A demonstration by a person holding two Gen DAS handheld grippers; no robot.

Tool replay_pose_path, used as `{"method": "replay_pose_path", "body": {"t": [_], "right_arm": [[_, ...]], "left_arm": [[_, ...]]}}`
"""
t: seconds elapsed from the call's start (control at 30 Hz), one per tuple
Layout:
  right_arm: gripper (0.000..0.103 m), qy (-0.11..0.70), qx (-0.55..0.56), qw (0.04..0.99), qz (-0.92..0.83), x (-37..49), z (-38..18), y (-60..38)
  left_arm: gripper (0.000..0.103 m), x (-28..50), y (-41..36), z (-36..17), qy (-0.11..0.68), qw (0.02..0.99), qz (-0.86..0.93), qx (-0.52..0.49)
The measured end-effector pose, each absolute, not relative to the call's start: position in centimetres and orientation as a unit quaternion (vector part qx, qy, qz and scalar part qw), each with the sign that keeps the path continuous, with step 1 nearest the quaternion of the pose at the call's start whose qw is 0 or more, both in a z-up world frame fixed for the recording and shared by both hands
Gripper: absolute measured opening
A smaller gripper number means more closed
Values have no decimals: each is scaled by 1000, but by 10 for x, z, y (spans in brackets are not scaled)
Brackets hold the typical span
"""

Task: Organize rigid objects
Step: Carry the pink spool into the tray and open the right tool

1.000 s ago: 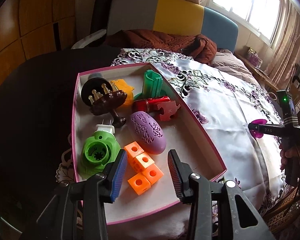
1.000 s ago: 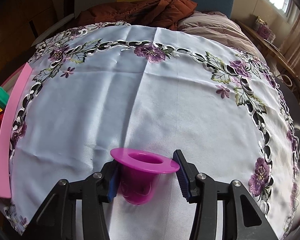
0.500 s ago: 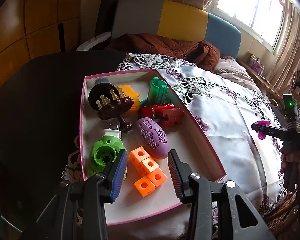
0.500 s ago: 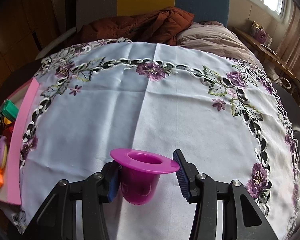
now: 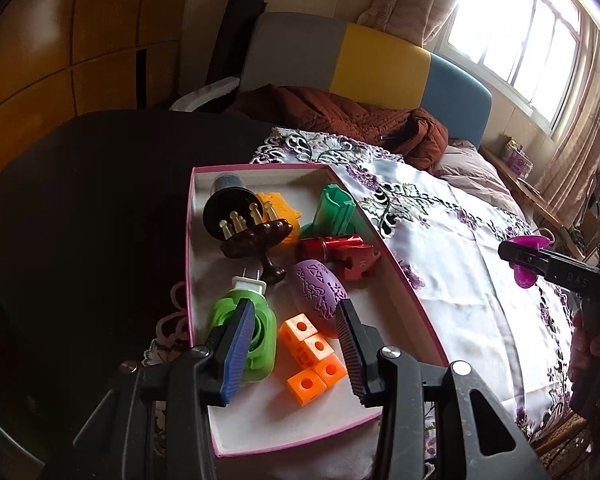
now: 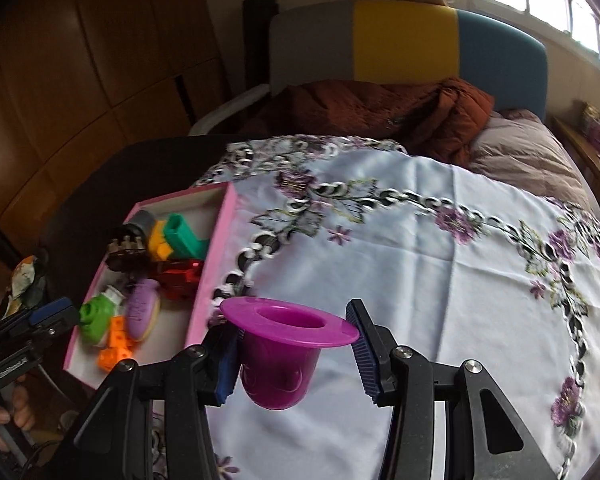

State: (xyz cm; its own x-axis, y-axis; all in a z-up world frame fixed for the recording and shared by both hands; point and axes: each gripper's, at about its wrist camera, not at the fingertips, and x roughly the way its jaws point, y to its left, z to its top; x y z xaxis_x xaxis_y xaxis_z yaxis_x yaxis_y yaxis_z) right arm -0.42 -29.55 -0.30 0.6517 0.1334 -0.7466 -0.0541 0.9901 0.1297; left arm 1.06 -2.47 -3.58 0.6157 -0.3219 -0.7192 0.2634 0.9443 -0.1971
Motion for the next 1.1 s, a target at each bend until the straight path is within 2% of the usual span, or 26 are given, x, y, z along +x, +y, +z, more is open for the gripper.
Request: {"method": "replay_pose_path", "body": {"t": [0.17, 0.43, 0.6, 0.87, 0.93, 1.1], "right_arm": [[49, 414, 14, 901, 126, 1, -2, -235], [49, 449, -41, 880, 152, 22, -43, -172], [55, 475, -65, 867, 133, 39, -69, -164], [56, 473, -53, 869, 133, 38, -74, -167], [58, 473, -50, 870, 134, 36, -74, -167], [74, 458, -46, 877, 137, 27, -66, -162]], "left_arm": [[42, 14, -11, -33, 403, 902, -147, -48], [42, 18, 7, -37, 406, 903, -127, -61], [42, 19, 12, -43, 411, 901, -123, -63], [42, 20, 16, -48, 416, 900, -113, -63], [42, 20, 16, -46, 415, 901, -110, -61], [44, 17, 16, -42, 410, 905, -98, -54]]}}
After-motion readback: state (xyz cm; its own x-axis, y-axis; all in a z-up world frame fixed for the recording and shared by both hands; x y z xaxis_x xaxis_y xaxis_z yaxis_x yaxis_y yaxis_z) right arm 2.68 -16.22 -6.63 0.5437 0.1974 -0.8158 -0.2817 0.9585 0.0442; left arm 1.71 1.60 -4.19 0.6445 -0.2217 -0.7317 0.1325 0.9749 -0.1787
